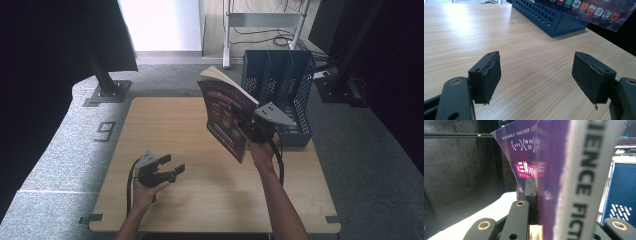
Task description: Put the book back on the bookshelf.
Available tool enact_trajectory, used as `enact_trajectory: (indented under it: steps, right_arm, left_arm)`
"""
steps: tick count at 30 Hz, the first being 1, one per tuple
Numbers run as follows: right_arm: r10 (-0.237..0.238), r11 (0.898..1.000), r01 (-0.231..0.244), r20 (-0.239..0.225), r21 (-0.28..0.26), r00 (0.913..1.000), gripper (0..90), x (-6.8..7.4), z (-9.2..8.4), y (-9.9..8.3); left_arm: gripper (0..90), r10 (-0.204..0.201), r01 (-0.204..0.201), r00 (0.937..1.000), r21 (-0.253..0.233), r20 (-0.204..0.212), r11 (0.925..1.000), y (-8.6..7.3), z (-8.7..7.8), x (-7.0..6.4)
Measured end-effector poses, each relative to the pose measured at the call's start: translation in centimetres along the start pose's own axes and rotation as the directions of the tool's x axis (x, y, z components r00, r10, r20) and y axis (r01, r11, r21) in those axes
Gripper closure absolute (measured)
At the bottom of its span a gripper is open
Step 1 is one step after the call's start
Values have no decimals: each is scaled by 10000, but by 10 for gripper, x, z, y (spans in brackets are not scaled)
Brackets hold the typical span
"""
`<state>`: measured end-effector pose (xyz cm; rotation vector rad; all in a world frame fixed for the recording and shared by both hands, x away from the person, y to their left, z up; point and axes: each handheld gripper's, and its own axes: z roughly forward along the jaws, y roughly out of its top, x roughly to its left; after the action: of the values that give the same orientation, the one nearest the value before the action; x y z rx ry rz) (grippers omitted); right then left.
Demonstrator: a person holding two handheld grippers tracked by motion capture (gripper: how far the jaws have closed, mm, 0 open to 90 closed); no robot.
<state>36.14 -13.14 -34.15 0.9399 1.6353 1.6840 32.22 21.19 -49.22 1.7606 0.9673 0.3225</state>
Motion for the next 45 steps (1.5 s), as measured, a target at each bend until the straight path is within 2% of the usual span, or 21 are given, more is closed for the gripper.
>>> enact_trajectory:
  steps: [5, 30, 45]
  right_arm:
    - [-69, 9995, 74, 182, -294, 9998, 816, -3, -3, 4]
    - [60, 9992, -29, 805, -393, 9967, 815, -23, -1, 13]
    - [87, 9990, -34, 1192, -448, 9928, 815, -33, 0, 12]
  left_arm:
    - [231, -5, 5, 10000, 53, 9, 10000, 0, 1, -1]
    - [231, 43, -45, 9999, 218, 93, 9998, -2, 4, -3]
    - [231, 25, -27, 9999, 210, 100, 9998, -2, 3, -3]
